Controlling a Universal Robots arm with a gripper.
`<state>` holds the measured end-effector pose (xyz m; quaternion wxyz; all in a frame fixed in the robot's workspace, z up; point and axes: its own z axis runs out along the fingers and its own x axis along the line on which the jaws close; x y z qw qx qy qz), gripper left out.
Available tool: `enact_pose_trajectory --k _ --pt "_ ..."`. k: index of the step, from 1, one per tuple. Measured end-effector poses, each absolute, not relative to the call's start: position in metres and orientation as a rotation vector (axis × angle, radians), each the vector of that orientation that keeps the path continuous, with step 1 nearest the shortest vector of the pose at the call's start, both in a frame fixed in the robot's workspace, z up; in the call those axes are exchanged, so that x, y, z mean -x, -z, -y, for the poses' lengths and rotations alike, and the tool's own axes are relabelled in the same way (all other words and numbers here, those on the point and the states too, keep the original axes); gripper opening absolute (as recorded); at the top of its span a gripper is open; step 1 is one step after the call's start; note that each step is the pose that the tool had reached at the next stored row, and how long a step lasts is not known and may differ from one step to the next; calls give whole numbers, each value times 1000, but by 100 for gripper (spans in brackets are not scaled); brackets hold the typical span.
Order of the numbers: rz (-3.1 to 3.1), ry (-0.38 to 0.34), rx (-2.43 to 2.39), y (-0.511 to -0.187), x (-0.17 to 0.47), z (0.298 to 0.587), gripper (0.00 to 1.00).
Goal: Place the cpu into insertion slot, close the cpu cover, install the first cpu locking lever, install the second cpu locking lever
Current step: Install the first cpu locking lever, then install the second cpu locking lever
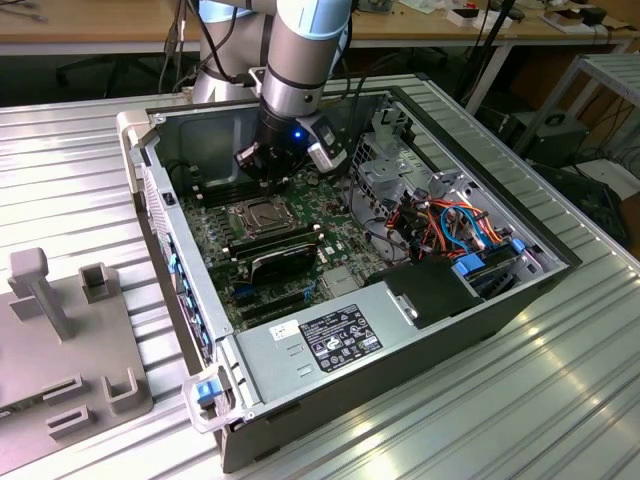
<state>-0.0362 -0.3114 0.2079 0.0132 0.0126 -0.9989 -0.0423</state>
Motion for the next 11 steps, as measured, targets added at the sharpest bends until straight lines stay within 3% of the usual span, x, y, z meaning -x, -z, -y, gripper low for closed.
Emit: enact_pose_trajectory --k 11 --pt "3112 132 -39 -208 36 312 11"
